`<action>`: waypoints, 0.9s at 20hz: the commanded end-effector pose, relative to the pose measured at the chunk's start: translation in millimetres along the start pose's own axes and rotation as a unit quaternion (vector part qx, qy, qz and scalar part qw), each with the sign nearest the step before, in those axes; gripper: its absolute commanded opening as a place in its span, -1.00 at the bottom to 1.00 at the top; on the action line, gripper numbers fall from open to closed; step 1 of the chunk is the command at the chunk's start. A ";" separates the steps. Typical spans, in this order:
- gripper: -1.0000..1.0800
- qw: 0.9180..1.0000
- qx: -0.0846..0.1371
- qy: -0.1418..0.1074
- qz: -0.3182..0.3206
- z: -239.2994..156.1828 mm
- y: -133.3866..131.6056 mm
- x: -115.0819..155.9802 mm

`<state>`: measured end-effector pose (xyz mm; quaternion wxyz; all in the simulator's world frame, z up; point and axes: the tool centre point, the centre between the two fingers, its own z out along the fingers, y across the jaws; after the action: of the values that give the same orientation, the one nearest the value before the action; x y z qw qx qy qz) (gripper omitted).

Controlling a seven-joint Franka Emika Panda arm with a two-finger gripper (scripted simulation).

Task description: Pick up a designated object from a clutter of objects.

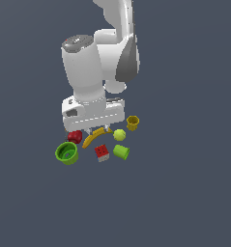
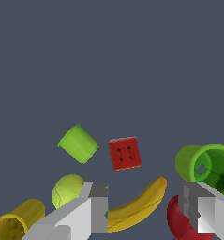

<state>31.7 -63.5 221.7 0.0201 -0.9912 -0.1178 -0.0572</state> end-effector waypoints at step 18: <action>0.23 0.992 -0.038 0.051 -0.113 90.3 94.4 -41.6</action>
<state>25.4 -153.6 130.5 -0.0138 -0.9695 -0.2182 -0.1111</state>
